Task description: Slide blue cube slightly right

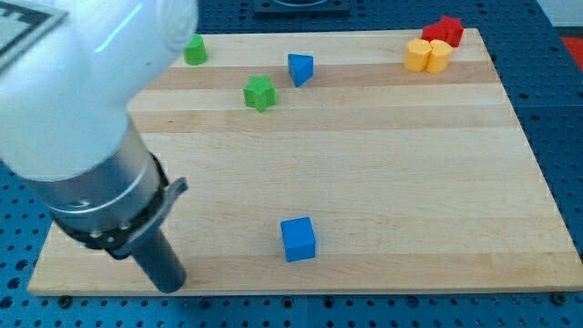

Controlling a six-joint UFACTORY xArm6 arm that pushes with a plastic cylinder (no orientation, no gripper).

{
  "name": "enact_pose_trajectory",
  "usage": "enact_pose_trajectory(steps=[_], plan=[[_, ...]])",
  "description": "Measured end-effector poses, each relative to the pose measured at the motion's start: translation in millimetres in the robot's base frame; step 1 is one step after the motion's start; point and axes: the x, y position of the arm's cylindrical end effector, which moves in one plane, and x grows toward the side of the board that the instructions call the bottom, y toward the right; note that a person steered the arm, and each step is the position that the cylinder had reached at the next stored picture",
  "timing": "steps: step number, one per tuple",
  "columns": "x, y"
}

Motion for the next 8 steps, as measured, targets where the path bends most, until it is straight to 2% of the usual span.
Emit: enact_pose_trajectory(steps=[5, 8], plan=[[-4.3, 28.4], [-32.9, 28.4]])
